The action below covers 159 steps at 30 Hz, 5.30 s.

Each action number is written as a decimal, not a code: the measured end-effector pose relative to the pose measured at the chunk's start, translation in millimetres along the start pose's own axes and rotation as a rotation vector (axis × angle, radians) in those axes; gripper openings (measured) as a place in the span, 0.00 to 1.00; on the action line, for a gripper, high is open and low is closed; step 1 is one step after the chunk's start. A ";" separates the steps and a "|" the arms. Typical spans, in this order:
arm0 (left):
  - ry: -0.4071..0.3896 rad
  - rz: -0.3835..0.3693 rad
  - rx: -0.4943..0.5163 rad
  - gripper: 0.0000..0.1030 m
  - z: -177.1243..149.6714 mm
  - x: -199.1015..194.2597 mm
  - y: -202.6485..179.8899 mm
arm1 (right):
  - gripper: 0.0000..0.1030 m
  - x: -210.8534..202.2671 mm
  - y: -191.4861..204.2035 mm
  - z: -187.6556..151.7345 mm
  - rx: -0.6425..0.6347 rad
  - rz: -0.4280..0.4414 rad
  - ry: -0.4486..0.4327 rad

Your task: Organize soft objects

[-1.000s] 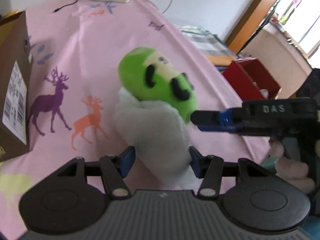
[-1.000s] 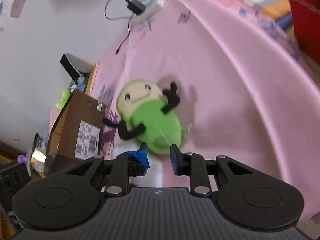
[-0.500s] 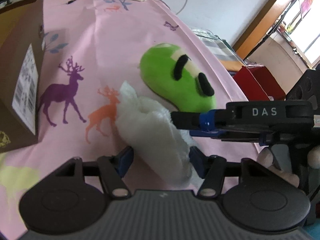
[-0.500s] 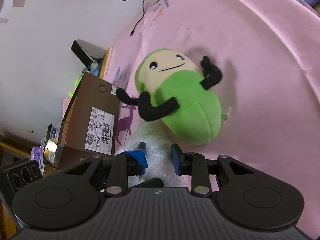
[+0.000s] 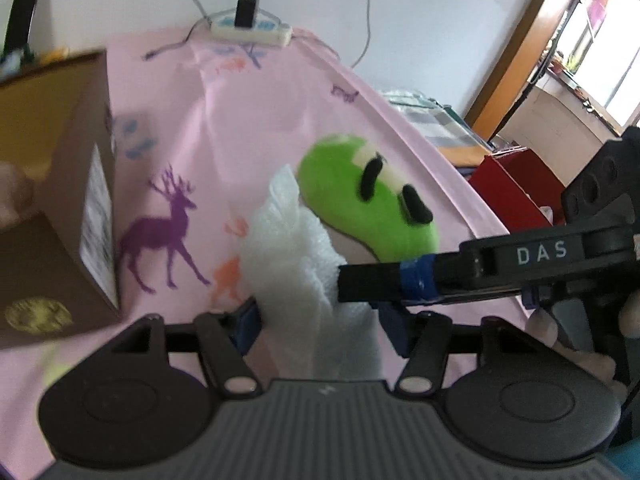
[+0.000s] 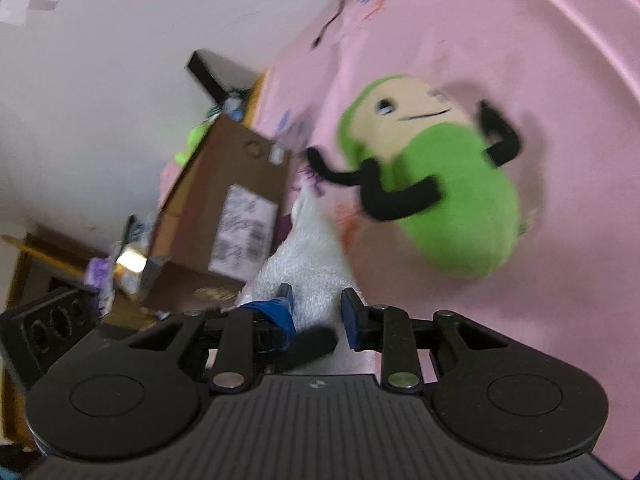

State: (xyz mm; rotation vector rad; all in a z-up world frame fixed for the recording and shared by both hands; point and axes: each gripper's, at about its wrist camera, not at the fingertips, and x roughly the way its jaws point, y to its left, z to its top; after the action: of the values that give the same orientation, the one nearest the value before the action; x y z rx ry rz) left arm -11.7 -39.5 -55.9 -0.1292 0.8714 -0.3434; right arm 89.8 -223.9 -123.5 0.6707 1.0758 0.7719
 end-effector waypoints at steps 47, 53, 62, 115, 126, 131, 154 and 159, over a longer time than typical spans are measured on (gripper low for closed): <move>-0.118 -0.029 0.013 0.59 87.2 -51.8 205.5 | 0.11 140.1 164.0 46.5 -0.170 -0.134 -0.285; -0.079 -0.015 -0.029 0.59 90.2 -40.9 212.2 | 0.08 147.3 166.8 47.0 -0.188 -0.184 -0.316; -0.041 -0.005 -0.089 0.59 91.1 -33.5 220.6 | 0.08 153.9 168.8 41.1 -0.265 -0.235 -0.389; -0.036 0.135 -0.074 0.59 91.9 -31.6 217.2 | 0.08 154.3 168.8 33.4 -0.315 -0.222 -0.429; -0.040 0.143 -0.068 0.59 91.4 -31.9 215.2 | 0.08 154.6 169.0 32.7 -0.316 -0.223 -0.436; -0.061 0.143 -0.051 0.59 90.0 -35.1 213.6 | 0.08 154.8 169.5 34.0 -0.328 -0.228 -0.425; -0.227 0.286 0.028 0.59 86.0 -64.4 179.4 | 0.11 94.3 166.6 21.1 -0.341 -0.207 -0.448; -0.254 0.283 0.020 0.59 85.1 -76.0 151.3 | 0.12 67.4 156.1 19.3 -0.345 -0.206 -0.472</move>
State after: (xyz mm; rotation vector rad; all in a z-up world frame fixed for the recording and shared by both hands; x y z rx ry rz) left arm 45.2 126.3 16.0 -0.0285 0.6234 -0.0680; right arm 92.1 -82.5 -27.2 0.4084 0.5517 0.5629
